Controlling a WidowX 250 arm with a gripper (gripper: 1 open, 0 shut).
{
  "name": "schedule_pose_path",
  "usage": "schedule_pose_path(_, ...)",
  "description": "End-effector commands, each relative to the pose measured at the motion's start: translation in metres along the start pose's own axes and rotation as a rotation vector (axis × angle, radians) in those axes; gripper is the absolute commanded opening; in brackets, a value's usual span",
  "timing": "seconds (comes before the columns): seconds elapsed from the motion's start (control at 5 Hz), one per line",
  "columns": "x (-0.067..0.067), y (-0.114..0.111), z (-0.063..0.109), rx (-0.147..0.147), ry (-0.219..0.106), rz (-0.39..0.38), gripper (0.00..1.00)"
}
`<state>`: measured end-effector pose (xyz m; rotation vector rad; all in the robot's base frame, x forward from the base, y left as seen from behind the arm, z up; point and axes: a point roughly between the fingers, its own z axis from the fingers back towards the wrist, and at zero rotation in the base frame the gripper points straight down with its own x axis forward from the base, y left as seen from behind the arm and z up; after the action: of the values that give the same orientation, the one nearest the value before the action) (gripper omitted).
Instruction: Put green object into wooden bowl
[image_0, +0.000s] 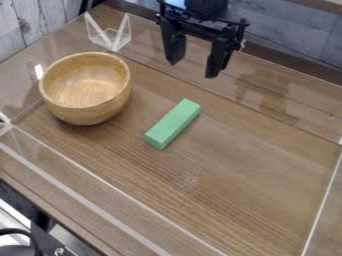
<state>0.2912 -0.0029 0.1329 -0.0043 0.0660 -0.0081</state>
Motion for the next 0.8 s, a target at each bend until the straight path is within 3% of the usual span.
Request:
schedule_pose_path(0.0, -0.003, 0.014, -0.021, 0.004, 0.001, -0.049, 0.0)
schedule_pose_path(0.2, -0.009, 0.008, -0.052, 0.017, 0.004, -0.087, 1.0)
schedule_pose_path(0.4, -0.01, 0.001, -0.073, 0.012, -0.036, -0.129, 1.0)
schedule_pose_path(0.6, -0.005, 0.006, -0.087, 0.011, -0.062, -0.093, 1.0)
